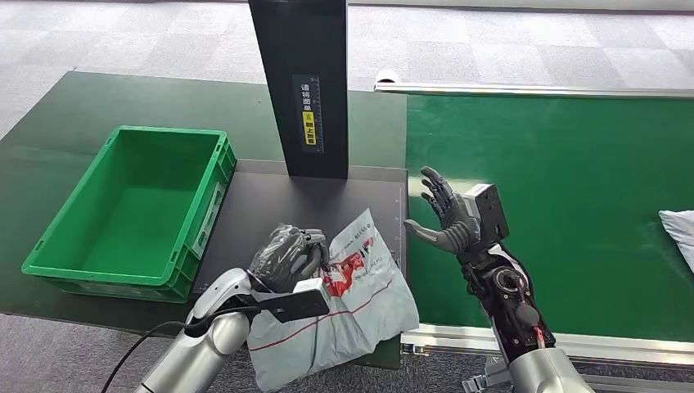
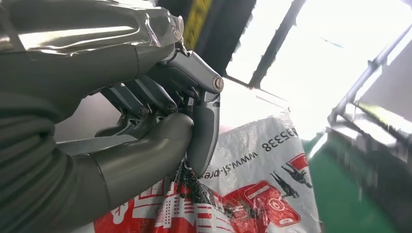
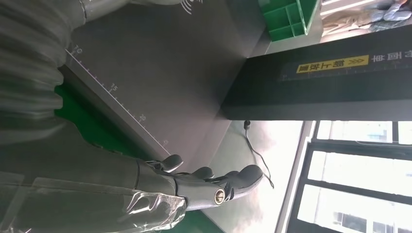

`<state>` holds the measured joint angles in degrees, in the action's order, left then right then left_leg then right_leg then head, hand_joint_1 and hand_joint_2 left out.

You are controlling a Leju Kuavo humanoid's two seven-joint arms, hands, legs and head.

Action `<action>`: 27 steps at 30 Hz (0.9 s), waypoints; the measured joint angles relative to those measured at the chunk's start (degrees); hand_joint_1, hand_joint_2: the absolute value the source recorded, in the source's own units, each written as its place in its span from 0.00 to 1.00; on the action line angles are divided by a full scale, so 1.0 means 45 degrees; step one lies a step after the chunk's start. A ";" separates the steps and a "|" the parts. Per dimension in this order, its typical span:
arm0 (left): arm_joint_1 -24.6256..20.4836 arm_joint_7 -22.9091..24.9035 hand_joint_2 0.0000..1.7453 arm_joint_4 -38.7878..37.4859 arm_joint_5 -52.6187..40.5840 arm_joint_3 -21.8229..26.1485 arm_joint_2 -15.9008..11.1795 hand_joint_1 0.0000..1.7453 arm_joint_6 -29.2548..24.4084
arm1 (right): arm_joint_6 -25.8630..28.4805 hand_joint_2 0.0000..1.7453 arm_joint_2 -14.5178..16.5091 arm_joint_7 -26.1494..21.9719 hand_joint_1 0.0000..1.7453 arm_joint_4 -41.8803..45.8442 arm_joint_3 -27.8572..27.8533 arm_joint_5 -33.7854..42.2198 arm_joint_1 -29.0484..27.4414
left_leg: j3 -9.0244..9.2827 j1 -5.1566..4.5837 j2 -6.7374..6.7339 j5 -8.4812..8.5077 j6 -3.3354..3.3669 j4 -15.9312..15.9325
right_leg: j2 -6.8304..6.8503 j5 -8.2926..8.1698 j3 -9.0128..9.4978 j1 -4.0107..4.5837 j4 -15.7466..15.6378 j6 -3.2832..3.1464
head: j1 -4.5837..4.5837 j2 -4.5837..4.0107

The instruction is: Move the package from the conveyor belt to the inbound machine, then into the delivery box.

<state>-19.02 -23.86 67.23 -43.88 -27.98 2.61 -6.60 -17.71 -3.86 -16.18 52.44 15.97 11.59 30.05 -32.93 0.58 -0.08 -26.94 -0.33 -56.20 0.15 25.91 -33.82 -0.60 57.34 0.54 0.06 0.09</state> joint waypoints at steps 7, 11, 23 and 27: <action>0.0384 -0.1222 1.00 0.1221 0.0513 0.1401 0.0416 1.00 -0.4438 | -0.0029 1.00 0.0030 -0.0287 0.00 0.0139 0.0007 0.0171 -0.0286 | -0.0004 0.0000 0.0003 0.0000 0.0000 0.0000 | 0.0000 0.0001 -0.0001 0.0000 0.0000 0.0001 | 0.0000 0.0000; 0.0600 -0.1695 1.00 0.1880 0.0181 0.1742 0.0564 1.00 -0.6486 | -0.0085 1.00 0.0074 -0.0585 0.00 0.0137 0.0018 0.0271 -0.0371 | -0.0005 0.0000 0.0001 0.0000 0.0000 0.0000 | 0.0000 0.0001 0.0000 -0.0001 0.0000 0.0001 | 0.0001 0.0000; 0.0170 -0.1956 1.00 0.3687 -0.5617 0.6897 0.2270 1.00 -0.7388 | -0.0007 1.00 0.0397 -0.0725 0.00 0.0012 0.0136 0.0382 -0.0442 | -0.0003 0.0002 0.0001 0.0008 -0.0002 0.0000 | 0.0004 -0.0001 0.0001 0.0002 0.0001 -0.0002 | 0.0001 0.0000; -0.1080 -0.1340 1.00 0.3550 -0.6344 0.8970 0.2269 1.00 -0.7398 | 0.0064 1.00 0.0427 -0.0587 0.00 0.0167 0.0147 0.0488 -0.0611 | 0.0004 0.0005 -0.0002 0.0012 -0.0004 0.0002 | 0.0000 -0.0006 0.0003 0.0006 0.0004 -0.0009 | -0.0002 0.0000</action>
<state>-23.88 -29.89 83.20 -72.43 12.39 12.82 -39.89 -17.42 -1.94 -18.82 53.19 16.63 13.79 27.30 -32.92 0.61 -0.10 -26.89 -0.34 -56.19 0.15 25.88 -33.81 -0.57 57.35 0.50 0.05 0.09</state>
